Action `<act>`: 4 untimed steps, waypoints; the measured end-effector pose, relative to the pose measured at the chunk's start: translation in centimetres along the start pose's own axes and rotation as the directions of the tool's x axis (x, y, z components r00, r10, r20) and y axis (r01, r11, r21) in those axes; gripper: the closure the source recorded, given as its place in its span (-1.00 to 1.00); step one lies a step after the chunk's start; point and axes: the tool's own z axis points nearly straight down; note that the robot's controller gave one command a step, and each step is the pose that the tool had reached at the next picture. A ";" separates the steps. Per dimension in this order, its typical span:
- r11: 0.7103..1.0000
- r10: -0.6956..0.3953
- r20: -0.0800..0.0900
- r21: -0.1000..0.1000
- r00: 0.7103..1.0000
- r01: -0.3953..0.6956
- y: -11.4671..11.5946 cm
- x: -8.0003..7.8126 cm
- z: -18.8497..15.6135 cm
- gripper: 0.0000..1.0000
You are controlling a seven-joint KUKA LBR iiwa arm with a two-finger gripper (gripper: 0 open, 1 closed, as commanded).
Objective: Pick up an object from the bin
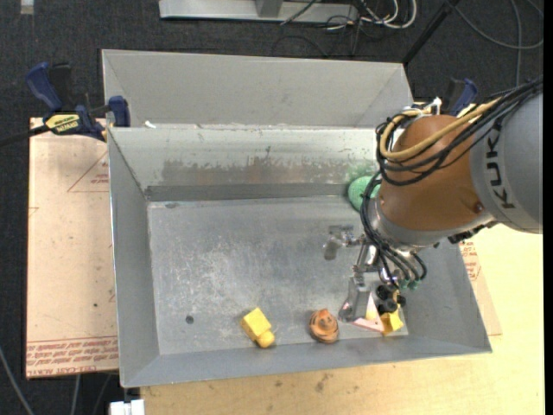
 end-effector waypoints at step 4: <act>0.998 -0.061 0.011 0.002 0.998 0.061 -3.5 0.8 9.6 -1.00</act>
Offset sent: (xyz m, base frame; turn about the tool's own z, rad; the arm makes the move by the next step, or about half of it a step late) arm -0.0253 0.0002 -0.0903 -0.1473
